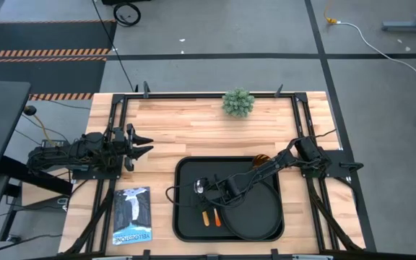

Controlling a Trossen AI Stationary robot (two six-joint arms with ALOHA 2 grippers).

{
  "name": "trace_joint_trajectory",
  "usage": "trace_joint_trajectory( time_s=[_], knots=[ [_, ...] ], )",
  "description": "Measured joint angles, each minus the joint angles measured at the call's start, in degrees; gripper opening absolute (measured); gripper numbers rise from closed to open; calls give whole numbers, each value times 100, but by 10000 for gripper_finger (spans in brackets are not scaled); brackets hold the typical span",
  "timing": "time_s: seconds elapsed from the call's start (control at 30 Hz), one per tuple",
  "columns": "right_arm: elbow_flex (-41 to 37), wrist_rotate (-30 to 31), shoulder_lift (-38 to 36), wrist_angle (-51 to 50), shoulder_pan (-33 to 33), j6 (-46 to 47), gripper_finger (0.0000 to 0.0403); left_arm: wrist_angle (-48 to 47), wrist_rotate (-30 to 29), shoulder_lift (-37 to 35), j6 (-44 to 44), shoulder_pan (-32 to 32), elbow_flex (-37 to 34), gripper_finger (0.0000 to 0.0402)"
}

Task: Pick and place plate/cup/fork/spoon on tray
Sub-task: Put the yellow spoon on the black tray to the left of the orange fork, then return to Home Position

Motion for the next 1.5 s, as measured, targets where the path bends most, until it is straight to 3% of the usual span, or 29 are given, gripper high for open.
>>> trace_joint_trajectory(
  time_s=[0.53, 0.87, 1.13, 1.3, 1.5],
  knots=[
    [0, -534, 0, -4, -102, 474, 68, -29, 0, 0, 46, 0, 0, 135],
    [0, -616, 0, 88, -104, 716, 113, -31, 0, 1, 61, 1, 0, 135],
    [0, -643, -4, 117, -115, 738, 119, -30, 0, 2, 114, 0, 0, 135],
    [0, -453, -4, -197, -115, 596, 118, -31, 0, 0, 111, 2, 0, 135],
    [254, 118, -54, -506, -149, -368, 118, -73, 261, 2, 209, 1, 0, 135]
  ],
)
